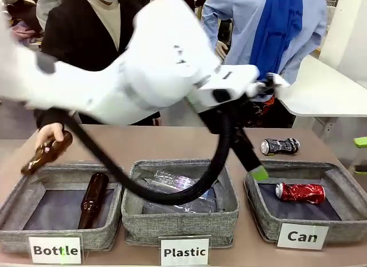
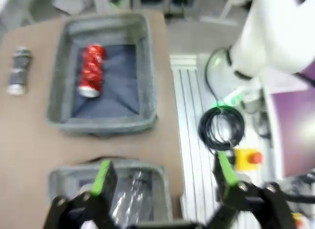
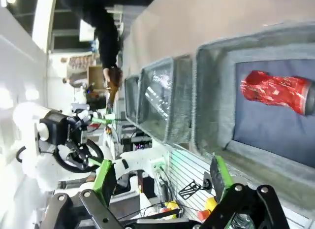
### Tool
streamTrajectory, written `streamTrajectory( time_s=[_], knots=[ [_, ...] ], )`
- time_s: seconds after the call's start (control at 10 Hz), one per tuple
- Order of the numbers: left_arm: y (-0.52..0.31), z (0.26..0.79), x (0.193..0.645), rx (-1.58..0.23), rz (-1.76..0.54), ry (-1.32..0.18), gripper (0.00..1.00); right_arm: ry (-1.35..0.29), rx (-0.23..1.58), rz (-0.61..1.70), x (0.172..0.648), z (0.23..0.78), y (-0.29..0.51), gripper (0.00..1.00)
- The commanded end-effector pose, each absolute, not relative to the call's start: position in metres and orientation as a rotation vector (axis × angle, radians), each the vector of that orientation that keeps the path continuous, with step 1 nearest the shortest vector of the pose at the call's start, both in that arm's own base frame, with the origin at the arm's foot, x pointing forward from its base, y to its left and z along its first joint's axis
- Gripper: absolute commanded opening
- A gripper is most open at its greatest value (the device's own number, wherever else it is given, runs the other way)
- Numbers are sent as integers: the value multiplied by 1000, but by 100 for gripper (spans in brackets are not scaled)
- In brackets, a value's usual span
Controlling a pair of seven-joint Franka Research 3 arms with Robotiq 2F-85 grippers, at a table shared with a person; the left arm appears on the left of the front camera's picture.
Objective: Sort the can waste into the basket.
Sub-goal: Pick up the can waste from the table and place it in the right Fabric basket.
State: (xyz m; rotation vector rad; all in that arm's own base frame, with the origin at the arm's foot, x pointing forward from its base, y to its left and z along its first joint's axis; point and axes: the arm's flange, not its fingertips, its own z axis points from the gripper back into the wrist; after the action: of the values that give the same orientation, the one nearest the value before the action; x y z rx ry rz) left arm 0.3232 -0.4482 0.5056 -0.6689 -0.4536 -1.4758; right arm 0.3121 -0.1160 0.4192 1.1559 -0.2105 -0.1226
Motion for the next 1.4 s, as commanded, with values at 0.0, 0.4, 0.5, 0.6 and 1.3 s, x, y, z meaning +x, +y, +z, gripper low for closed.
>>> streamTrajectory(
  time_s=[0.0,0.4,0.5,0.6,1.3],
  knots=[
    [-392,497,301,-723,-1398,-554,100,-186,1204,-134,290,402,-65,100],
    [-368,491,319,-739,-1380,-544,100,-178,1215,-308,281,394,-90,100],
    [-366,488,317,-748,-1382,-556,100,-185,1213,-327,278,395,-95,100],
    [-367,487,318,-749,-1383,-558,100,-189,1213,-332,275,396,-96,100],
    [-252,489,319,-1130,-803,-487,100,-152,1314,-380,306,411,-41,100]
  ],
)
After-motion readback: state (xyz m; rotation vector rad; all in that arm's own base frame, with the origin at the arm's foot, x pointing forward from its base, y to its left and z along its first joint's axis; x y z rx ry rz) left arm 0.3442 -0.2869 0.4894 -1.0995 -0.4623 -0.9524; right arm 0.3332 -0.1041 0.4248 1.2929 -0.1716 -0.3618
